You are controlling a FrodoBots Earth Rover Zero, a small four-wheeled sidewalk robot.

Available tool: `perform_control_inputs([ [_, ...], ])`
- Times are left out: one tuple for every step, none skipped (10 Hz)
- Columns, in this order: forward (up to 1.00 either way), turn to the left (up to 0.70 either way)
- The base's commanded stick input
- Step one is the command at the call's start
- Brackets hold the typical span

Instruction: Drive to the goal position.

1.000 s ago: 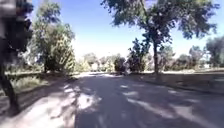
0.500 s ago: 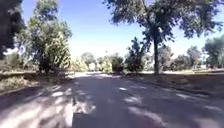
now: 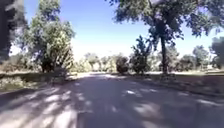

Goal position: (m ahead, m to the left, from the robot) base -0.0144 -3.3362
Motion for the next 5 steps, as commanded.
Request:
perform_control_inputs([
  [1.0,0.0],
  [1.0,0.0],
  [1.0,0.04],
  [1.0,0.2],
  [1.0,0.38],
])
